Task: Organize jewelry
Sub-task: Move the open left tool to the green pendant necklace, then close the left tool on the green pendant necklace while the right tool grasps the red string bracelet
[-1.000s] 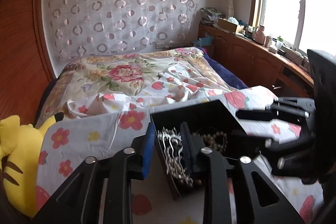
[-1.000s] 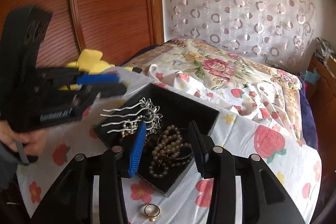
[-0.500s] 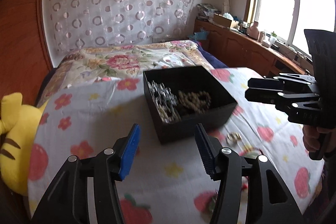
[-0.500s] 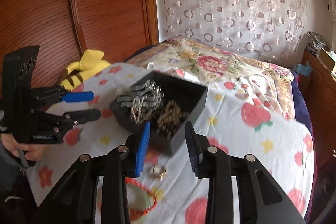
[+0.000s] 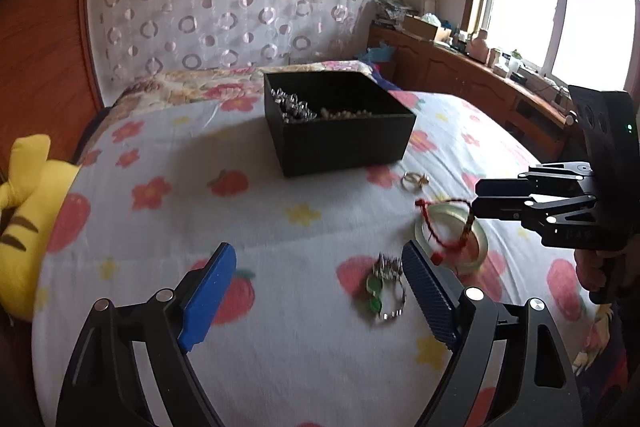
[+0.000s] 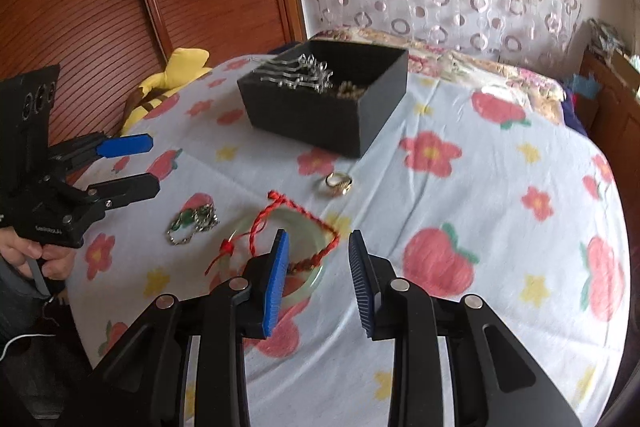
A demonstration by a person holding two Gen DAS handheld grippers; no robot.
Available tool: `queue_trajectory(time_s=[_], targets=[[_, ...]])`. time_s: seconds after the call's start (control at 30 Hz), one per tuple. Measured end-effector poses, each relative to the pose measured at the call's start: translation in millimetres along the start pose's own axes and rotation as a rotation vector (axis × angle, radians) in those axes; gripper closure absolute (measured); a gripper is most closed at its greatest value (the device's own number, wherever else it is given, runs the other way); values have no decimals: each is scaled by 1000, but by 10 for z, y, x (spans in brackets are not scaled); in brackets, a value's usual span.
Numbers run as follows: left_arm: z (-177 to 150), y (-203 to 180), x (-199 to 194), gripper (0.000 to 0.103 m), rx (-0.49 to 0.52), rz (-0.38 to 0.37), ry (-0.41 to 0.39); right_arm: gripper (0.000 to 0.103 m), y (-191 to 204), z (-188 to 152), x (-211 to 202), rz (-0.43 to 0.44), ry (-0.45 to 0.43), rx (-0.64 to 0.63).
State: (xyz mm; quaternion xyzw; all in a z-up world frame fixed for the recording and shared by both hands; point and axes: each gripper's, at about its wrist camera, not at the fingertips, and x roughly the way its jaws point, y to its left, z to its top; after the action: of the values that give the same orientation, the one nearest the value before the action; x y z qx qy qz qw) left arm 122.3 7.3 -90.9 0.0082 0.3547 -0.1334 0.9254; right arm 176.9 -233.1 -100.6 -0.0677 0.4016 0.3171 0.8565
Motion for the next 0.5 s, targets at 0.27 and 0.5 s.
queue_trajectory(time_s=[0.27, 0.5], targets=[[-53, -9, -17, 21, -5, -3, 12, 70, -49, -38, 111, 12, 40, 60], [-70, -36, 17, 21, 3, -2, 25, 94, 4, 15, 78, 22, 21, 31]])
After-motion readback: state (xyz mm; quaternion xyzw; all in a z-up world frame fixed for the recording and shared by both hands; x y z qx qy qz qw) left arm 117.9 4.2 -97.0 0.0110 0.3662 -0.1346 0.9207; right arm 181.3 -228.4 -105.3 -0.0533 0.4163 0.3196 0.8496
